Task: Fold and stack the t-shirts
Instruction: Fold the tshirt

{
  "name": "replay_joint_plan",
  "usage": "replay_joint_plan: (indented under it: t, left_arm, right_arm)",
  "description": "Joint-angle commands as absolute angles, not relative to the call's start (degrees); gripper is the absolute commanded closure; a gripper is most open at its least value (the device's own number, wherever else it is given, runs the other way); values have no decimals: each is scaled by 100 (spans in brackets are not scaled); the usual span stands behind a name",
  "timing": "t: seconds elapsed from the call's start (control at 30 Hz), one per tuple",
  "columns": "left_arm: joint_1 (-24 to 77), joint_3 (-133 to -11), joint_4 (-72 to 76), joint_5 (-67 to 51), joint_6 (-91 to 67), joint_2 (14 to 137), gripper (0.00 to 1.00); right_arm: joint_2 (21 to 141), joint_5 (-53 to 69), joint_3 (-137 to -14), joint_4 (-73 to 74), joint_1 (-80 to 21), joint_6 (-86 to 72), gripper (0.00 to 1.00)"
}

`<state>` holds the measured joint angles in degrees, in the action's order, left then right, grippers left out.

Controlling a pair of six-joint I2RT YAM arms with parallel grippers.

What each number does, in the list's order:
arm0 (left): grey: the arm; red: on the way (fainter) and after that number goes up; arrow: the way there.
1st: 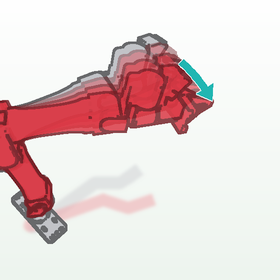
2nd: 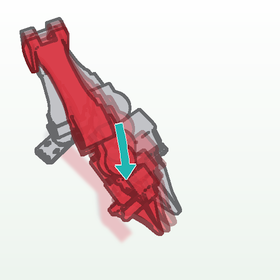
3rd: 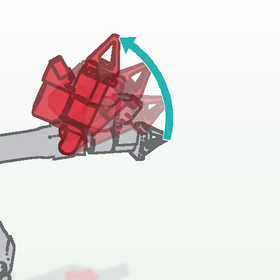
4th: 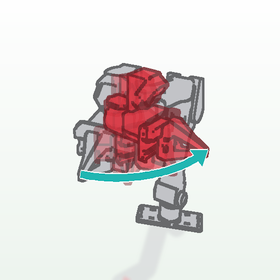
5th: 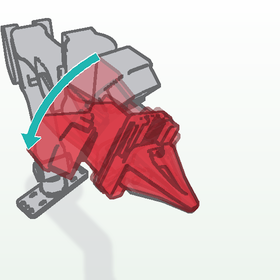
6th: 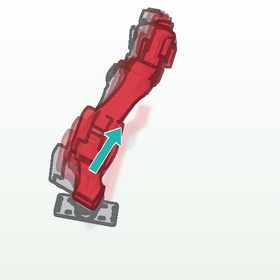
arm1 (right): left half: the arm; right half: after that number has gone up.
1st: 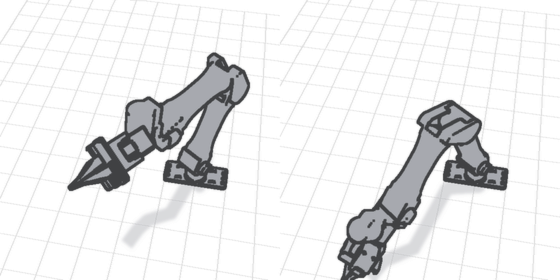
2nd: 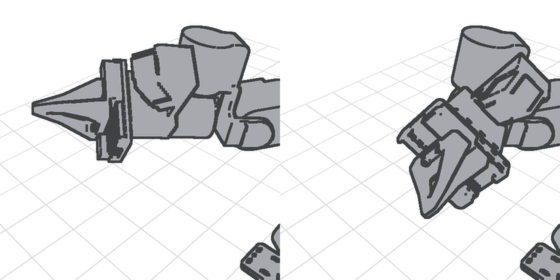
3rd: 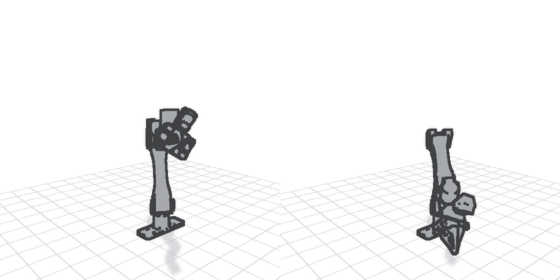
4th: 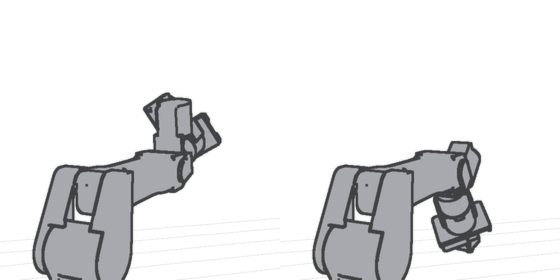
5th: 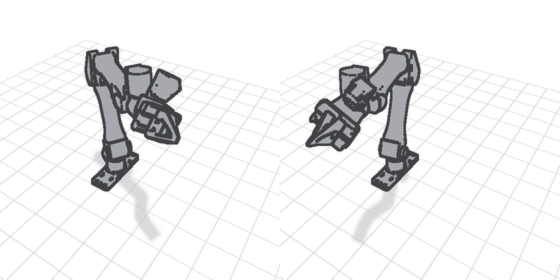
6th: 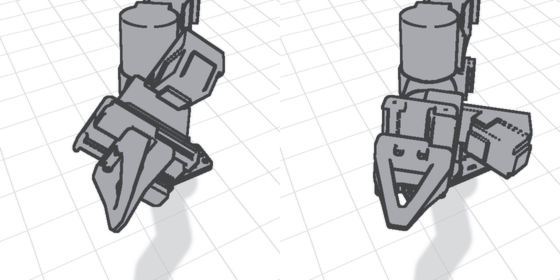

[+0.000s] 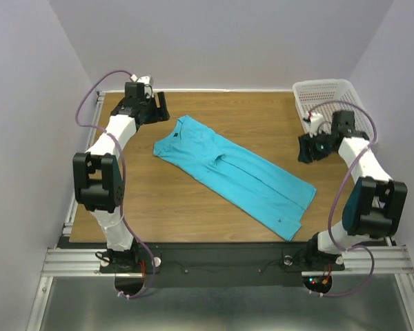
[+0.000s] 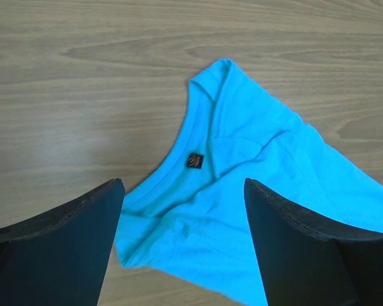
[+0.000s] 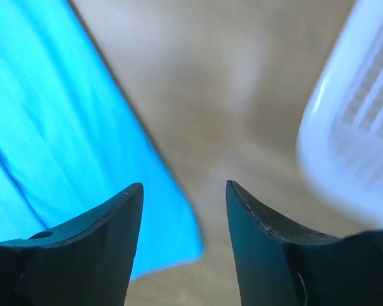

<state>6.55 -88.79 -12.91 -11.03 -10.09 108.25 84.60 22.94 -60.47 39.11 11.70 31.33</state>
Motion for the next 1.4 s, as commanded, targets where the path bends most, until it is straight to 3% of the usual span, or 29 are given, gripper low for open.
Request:
replay_joint_plan:
  t: [0.0,0.07,0.23,0.4,0.53,1.07,1.37]
  left_arm:
    - [501,-8228,-923,-449,-835,9362,12]
    - [327,-7581,-748,-439,-983,8732,9]
    - [-692,-6076,-422,-1780,-1703,7483,7]
    - [-976,-4802,-211,-2442,-1925,6637,8]
    - [-976,-4316,-202,-2592,-2091,6215,8]
    - [-976,-3770,-132,-2900,-2215,5994,9]
    - [-976,-3709,-123,-2944,-2215,6012,9]
  right_arm:
    - [9148,3505,-7161,3999,687,3094,39]
    - [9789,3882,-7855,3990,240,2876,39]
    - [11590,4543,-9997,3973,-658,1569,31]
    - [13487,4131,-12676,3788,-1527,45,30]
    - [14334,3279,-13788,3551,-2090,-597,30]
    - [15170,2364,-14036,3041,-2399,-870,32]
    - [15337,3023,-13808,3050,-2557,-949,46]
